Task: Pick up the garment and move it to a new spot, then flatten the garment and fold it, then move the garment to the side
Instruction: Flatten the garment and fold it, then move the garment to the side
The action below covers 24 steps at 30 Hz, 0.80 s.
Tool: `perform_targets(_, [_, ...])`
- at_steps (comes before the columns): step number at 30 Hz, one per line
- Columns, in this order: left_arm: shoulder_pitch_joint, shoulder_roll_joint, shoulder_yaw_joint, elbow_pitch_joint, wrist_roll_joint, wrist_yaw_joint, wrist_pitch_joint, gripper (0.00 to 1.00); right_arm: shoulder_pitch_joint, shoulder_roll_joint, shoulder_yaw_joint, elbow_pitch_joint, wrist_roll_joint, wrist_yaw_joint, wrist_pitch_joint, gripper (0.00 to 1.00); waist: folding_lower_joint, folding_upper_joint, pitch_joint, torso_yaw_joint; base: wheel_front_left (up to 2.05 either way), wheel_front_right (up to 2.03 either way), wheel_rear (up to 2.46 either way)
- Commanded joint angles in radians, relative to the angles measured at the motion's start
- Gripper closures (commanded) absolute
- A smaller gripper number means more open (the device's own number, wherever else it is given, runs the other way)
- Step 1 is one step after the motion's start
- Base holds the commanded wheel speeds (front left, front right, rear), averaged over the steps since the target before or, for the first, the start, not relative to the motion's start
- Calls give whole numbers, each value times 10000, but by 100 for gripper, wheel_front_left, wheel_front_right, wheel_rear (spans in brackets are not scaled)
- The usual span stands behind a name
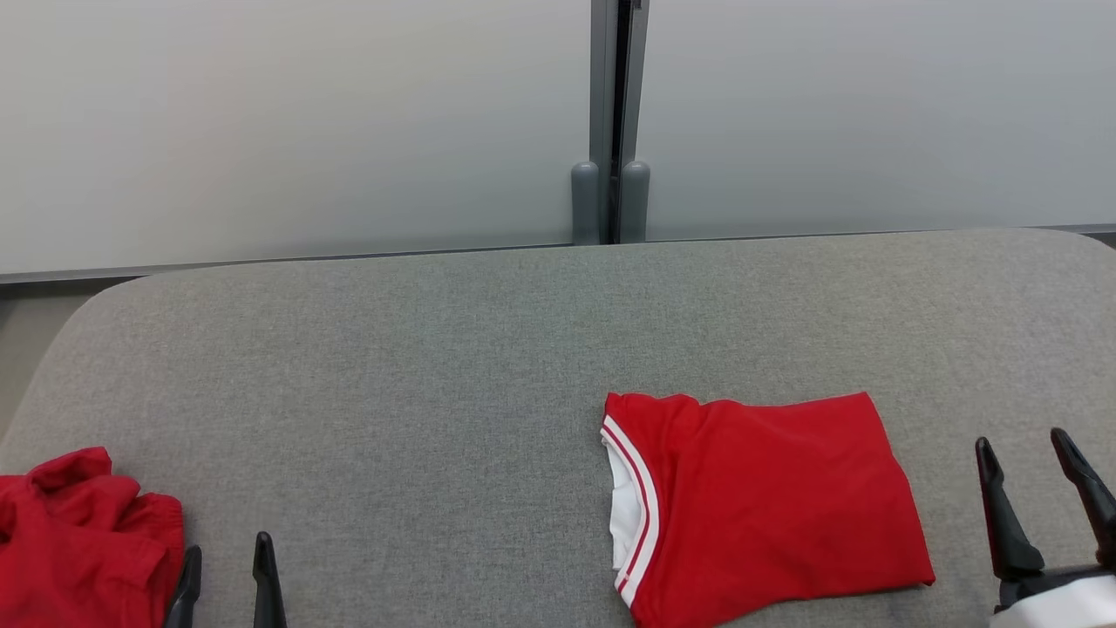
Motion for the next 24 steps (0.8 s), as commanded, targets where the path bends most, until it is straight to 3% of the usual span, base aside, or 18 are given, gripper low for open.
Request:
perform_targets(1, [112, 32, 79, 83, 27, -56, 3, 0, 209, 71, -204, 90, -51, -2, -17, 0, 0, -1, -21, 9, 0, 0, 0])
perform_targets(18, [26, 31, 105, 203, -16, -127, 3, 0, 196, 393, -236, 676, 110, -2, -17, 0, 0, -1, 39, 79, 0, 0, 0])
perform_targets(24, [-72, 31, 48, 134, 24, -124, 2, 0, -582, -409, 1190, 2159, 1629, -2, 246, 0, 0, -1, 197, 136, 0, 0, 0])
